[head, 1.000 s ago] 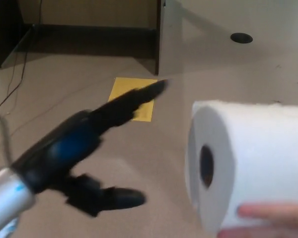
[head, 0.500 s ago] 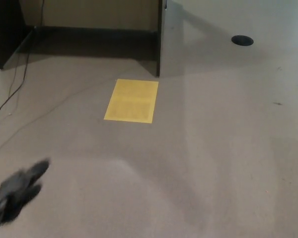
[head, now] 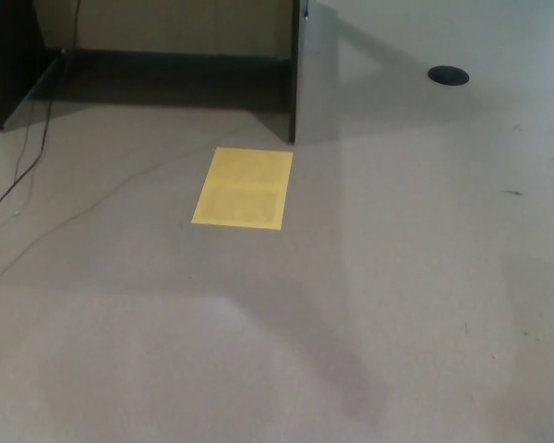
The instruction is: A person is holding a toilet paper roll and the robot extends its left hand to grab the roll by inserting its thumb into the gap in the middle and brings its hand down by its side. Then it extends its arm again to hand the toilet paper roll back to the person.
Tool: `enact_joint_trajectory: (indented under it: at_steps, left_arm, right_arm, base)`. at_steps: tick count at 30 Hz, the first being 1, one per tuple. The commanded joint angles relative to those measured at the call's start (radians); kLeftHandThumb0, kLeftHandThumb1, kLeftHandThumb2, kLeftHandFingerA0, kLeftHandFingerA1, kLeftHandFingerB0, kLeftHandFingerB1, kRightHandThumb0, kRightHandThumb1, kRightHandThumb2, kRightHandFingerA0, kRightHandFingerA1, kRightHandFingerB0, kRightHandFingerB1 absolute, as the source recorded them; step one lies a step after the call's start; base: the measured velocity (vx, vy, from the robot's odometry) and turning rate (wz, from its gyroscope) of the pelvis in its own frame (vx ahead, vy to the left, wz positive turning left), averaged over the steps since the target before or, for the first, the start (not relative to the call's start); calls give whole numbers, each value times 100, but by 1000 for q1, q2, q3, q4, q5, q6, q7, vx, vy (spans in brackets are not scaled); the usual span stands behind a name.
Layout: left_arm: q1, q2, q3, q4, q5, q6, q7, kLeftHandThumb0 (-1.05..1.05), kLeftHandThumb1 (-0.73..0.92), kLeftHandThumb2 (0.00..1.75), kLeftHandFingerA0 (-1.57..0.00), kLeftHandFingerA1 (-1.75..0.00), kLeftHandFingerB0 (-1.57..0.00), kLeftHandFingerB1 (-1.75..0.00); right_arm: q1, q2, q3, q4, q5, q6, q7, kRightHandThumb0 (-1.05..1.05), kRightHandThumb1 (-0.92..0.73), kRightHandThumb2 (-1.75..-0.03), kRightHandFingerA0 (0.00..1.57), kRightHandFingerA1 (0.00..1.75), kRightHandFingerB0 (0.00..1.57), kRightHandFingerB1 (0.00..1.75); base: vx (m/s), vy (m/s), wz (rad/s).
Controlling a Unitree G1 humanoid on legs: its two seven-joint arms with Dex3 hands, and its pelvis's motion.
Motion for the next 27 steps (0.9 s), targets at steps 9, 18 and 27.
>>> enact_joint_trajectory:
  at_steps: [9, 18, 27]
  left_arm:
    - [-71, 82, -61, 511, 137, -289, 288, -34, 43, 59, -19, -39, -18, -32]
    - [-97, 101, -77, 586, 110, -358, 274, -31, 46, 54, -22, -39, -19, -28]
    - [-138, 98, -98, 660, 103, -383, 280, -30, 46, 54, -22, -39, -19, -28]
  right_arm:
    - [47, -35, -27, 19, 18, -4, -8, -37, -71, -61, 71, 58, 55, 44]
    - [50, -27, -25, 28, 4, -3, -22, -38, -71, -62, 73, 60, 56, 44]
    - [53, -32, -46, 35, 13, 7, -18, -38, -71, -62, 74, 58, 56, 44]
  base:
    - [0, 0, 0]
    - [0, 0, 0]
    - [0, 0, 0]
